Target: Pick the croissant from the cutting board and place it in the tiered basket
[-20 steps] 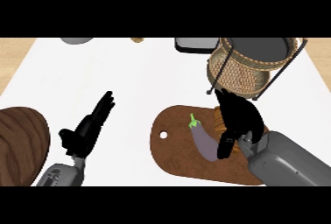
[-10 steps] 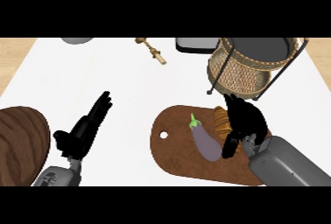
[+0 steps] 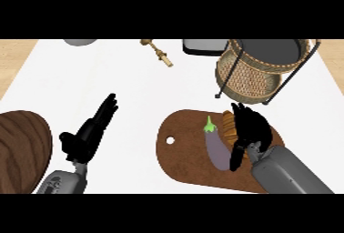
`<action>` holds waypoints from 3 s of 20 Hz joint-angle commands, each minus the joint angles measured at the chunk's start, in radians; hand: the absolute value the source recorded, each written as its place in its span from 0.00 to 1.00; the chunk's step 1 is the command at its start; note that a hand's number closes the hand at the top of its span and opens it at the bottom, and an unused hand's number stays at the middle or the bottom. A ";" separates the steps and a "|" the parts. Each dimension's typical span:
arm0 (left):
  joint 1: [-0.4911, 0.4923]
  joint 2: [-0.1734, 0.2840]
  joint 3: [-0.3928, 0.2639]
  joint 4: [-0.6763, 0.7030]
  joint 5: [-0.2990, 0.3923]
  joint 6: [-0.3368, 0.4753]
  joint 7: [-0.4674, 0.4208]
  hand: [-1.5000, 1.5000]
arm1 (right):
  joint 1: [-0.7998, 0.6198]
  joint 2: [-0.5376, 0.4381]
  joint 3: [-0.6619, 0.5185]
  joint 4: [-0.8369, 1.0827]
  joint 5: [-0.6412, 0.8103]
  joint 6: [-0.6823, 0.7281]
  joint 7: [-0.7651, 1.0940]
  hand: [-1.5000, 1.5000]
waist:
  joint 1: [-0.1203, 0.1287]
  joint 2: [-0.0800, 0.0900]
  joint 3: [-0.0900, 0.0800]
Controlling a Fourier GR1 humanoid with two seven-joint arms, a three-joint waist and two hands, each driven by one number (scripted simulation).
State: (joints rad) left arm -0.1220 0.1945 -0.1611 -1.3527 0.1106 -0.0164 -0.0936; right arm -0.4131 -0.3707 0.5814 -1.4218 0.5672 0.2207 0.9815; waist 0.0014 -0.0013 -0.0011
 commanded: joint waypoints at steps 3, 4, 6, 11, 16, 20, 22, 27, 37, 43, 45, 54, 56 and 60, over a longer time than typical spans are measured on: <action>0.027 0.008 0.043 -0.020 0.003 -0.047 -0.001 0.50 | 0.039 0.023 -0.082 0.105 0.076 0.006 -0.125 0.00 | 0.001 0.002 0.001; 0.015 -0.032 0.008 -0.041 -0.030 -0.012 0.023 0.50 | 0.025 0.085 -0.085 0.105 0.101 -0.038 -0.129 1.00 | 0.002 0.001 0.001; 0.039 -0.035 0.004 0.019 -0.041 -0.013 -0.040 0.50 | 0.048 0.056 -0.081 0.083 0.106 -0.116 -0.228 1.00 | 0.001 0.002 0.001; 0.018 -0.022 0.057 0.030 -0.017 -0.074 -0.040 0.50 | 0.026 0.122 -0.104 0.091 0.194 -0.078 -0.236 1.00 | 0.000 0.001 0.001; 0.044 -0.023 0.069 -0.041 -0.026 -0.084 0.015 0.50 | 0.061 0.143 -0.150 0.126 0.265 -0.113 -0.317 1.00 | 0.001 0.001 0.001; 0.023 -0.011 0.084 -0.027 -0.027 -0.059 0.007 0.50 | 0.159 -0.221 -0.329 0.117 0.123 -0.083 -0.600 1.00 | -0.022 0.001 0.004; 0.055 -0.033 0.068 -0.020 -0.038 -0.045 -0.013 0.50 | 0.193 -0.350 -0.412 0.166 0.088 -0.091 -0.727 1.00 | -0.038 0.002 0.006; 0.012 -0.042 0.056 -0.029 -0.050 -0.039 0.006 0.50 | 0.203 -0.528 -0.602 0.395 0.009 -0.172 -1.059 1.00 | -0.019 0.010 0.008; 0.008 -0.033 0.064 -0.028 -0.041 -0.062 0.027 0.50 | 0.025 -0.503 -0.869 0.544 -0.332 -0.025 -1.356 1.00 | 0.006 0.003 0.002; -0.048 -0.065 0.080 0.107 -0.067 -0.064 -0.059 0.50 | -0.095 -0.560 -0.864 0.447 -0.354 0.108 -1.225 1.00 | -0.004 0.002 0.000; -0.041 -0.055 0.088 0.078 -0.039 -0.087 -0.017 0.50 | -0.184 -0.580 -0.869 0.446 -0.386 0.172 -1.129 1.00 | 0.002 0.002 0.000; -0.024 -0.077 0.061 0.048 -0.088 -0.061 -0.019 0.50 | -0.515 -0.442 -0.767 0.472 -0.336 0.140 -0.812 1.00 | 0.016 0.004 0.000; -0.003 -0.078 0.054 -0.032 -0.079 -0.052 0.050 0.50 | -0.574 -0.403 -0.755 0.542 -0.322 0.125 -0.823 1.00 | 0.027 0.004 0.001; -0.048 -0.099 0.055 0.036 -0.095 -0.049 0.009 0.50 | -0.698 -0.321 -0.689 0.637 -0.258 0.102 -0.791 1.00 | 0.033 0.010 0.000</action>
State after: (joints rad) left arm -0.1461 0.1082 -0.1065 -1.3240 0.0211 -0.0719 -0.0972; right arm -1.0072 -0.7582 -0.1577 -0.8675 0.2618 0.3391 0.1684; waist 0.0267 0.0046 -0.0010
